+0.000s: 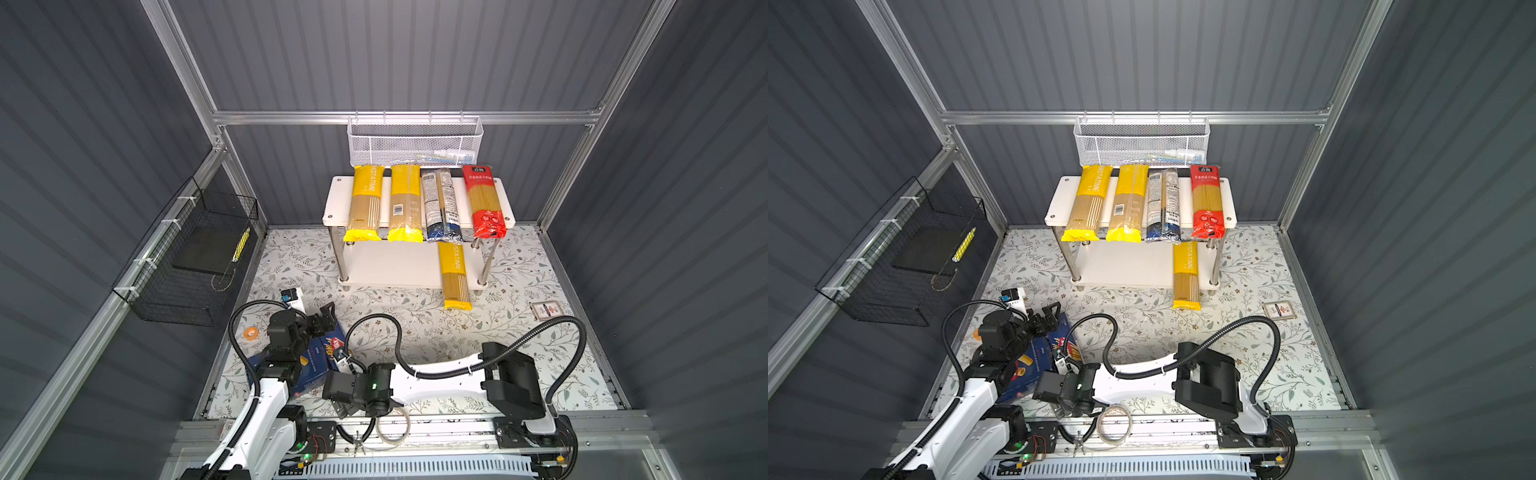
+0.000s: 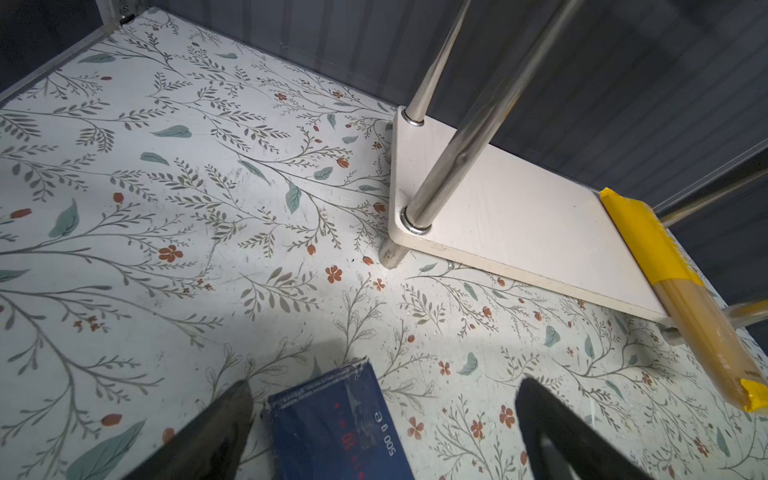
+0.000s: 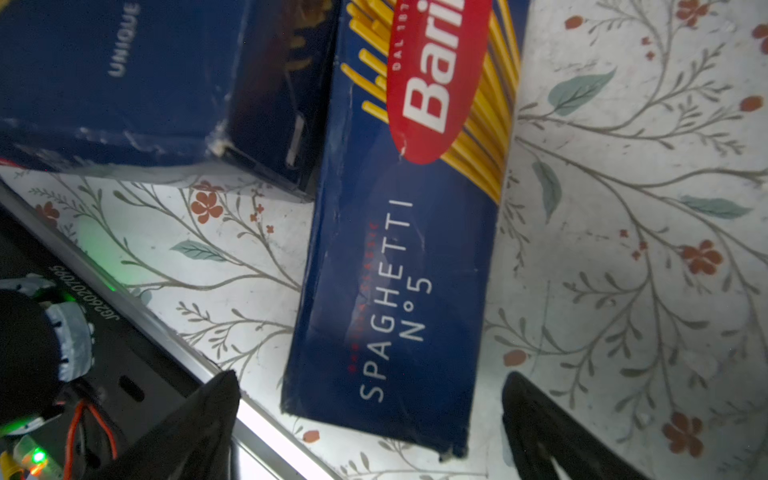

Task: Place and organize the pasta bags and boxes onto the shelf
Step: 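Lower the right gripper over the Barilla Spaghetti No.5 box while the left arm shifts, then close the right gripper around the blue Barilla Spaghetti No.5 box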

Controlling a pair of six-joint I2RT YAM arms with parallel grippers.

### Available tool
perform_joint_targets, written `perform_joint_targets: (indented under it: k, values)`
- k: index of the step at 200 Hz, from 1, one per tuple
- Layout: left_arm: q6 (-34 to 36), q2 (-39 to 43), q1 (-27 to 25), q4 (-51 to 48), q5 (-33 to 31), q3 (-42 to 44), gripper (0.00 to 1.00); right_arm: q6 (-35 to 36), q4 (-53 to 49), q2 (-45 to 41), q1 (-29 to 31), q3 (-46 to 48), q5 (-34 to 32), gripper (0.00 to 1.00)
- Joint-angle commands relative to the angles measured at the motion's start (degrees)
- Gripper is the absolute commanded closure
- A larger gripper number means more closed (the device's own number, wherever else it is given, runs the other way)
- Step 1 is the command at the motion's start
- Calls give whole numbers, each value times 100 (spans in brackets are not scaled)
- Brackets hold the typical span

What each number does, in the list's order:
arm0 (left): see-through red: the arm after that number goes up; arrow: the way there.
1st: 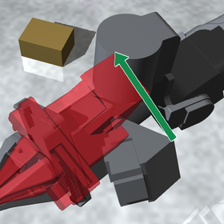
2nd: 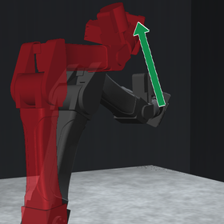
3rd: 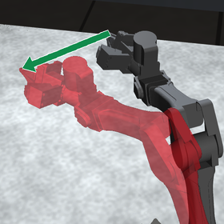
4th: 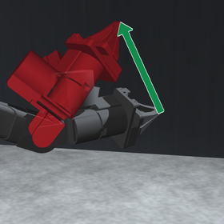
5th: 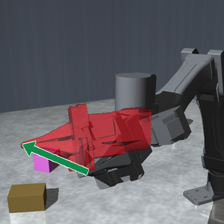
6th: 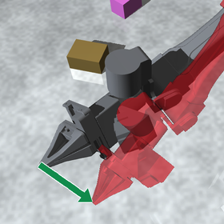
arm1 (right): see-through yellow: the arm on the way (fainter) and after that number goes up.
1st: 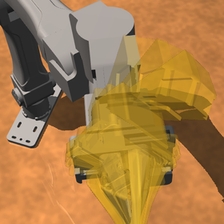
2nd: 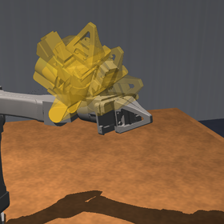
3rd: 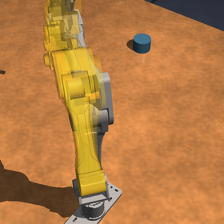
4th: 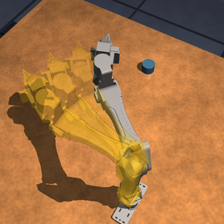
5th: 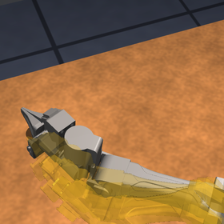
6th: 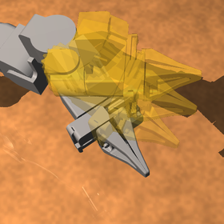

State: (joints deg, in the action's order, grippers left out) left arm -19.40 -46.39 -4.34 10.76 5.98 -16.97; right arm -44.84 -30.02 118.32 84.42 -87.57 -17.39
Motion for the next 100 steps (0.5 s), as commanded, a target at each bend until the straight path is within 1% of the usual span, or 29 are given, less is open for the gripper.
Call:
perform_joint_targets:
  k: [1, 36, 63, 100]
  values:
    - [-41, -13, 11, 23, -24, 25, 0, -203, -361, 42, -12, -164, -247, 1]
    - [-13, 24, 12, 37, 20, 10, 0, -376, -511, 51, -83, -155, -359, 1]
    - [1, 155, 12, -86, -195, 25, 0, -318, -526, 148, -106, -252, -249, 1]
    - [24, 236, 12, -184, -277, 1, 0, -231, -607, 297, -128, -423, -152, 1]
